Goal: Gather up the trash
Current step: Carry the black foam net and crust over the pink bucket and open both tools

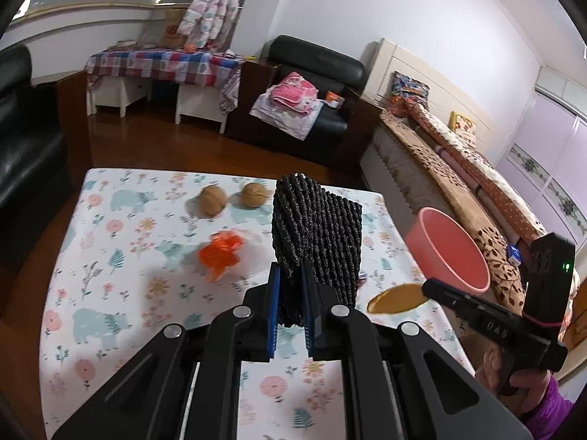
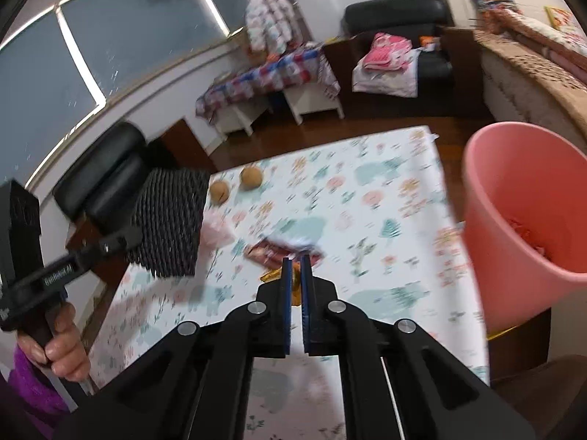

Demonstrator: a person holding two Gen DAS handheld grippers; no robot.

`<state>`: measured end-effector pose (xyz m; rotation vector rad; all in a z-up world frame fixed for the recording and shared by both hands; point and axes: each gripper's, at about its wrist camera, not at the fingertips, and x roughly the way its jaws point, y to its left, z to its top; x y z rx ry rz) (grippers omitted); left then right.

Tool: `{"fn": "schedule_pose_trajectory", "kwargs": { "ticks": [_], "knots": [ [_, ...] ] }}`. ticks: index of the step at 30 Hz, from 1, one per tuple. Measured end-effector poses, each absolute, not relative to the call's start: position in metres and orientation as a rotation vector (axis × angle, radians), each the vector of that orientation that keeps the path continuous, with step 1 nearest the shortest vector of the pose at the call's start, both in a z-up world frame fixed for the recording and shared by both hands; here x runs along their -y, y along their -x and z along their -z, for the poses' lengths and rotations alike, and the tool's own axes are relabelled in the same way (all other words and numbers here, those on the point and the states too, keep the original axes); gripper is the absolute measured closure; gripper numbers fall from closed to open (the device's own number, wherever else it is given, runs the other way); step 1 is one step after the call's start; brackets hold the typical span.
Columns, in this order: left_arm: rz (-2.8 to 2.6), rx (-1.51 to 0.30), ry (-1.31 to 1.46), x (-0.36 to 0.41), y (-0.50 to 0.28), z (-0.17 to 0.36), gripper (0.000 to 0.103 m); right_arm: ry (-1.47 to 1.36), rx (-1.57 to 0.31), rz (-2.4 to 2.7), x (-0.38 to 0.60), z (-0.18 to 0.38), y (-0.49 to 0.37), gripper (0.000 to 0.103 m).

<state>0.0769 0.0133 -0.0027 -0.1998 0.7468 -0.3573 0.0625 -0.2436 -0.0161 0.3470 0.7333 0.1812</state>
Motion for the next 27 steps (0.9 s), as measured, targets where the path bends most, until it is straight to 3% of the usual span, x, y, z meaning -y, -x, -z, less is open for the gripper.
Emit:
{"fn": "schedule_pose_trajectory", "kwargs": {
  "ticks": [14, 27],
  "knots": [
    [0.534, -0.735, 0.087, 0.101, -0.1, -0.02, 0.093, -0.421, -0.547, 0.126, 0.367, -0.014, -0.042, 0.098],
    [0.647, -0.755, -0.012, 0.228, -0.126, -0.013, 0.093, -0.394, -0.553, 0.296, 0.432, 0.009, -0.036, 0.098]
  ]
}}
